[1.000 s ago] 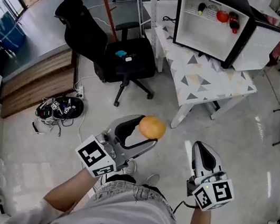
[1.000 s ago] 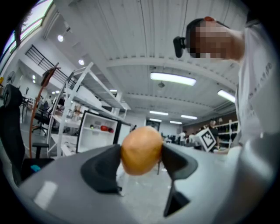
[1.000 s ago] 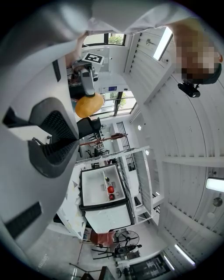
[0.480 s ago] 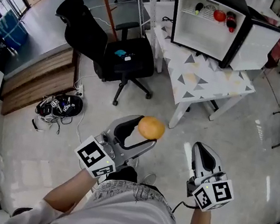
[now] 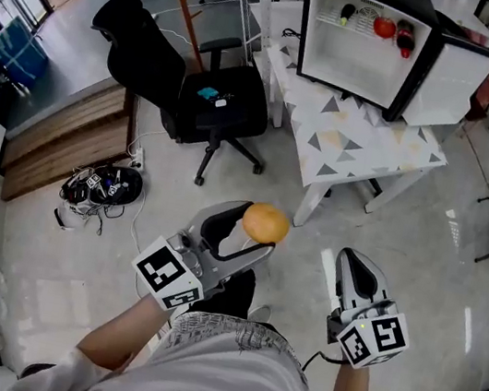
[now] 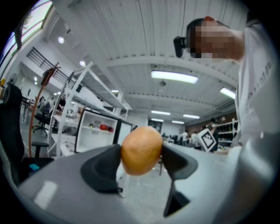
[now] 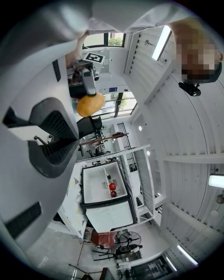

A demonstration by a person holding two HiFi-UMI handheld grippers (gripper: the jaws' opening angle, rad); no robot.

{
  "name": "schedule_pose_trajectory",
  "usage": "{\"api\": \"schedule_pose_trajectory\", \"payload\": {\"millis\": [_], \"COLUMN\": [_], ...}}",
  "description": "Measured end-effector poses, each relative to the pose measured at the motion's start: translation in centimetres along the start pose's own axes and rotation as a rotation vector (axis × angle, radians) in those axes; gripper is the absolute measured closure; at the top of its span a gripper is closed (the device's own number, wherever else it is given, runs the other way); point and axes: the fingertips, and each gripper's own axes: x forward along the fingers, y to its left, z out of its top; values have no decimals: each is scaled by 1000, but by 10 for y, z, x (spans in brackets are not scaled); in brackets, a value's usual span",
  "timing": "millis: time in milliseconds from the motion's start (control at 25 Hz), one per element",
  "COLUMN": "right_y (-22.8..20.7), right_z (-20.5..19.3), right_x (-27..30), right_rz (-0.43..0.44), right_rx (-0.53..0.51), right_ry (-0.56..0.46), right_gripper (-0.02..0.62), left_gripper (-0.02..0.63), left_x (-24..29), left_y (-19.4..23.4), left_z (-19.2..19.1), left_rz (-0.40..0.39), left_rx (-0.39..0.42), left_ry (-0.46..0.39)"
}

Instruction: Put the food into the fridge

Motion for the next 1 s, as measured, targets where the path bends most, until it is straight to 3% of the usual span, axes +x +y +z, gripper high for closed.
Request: {"api": "schedule_pose_trajectory", "payload": {"millis": [1000], "right_y": [-88], "right_z": [16], "right_x": [143], "right_rz": [-36], "right_rx": [28], "right_ry": [49], "right_gripper": [594], "left_gripper": [305], "left_x": [92], "left_y": [152], "left_z": [-6], "left_rz": [-18], "left_rx": [-50], "left_ry": [29]}}
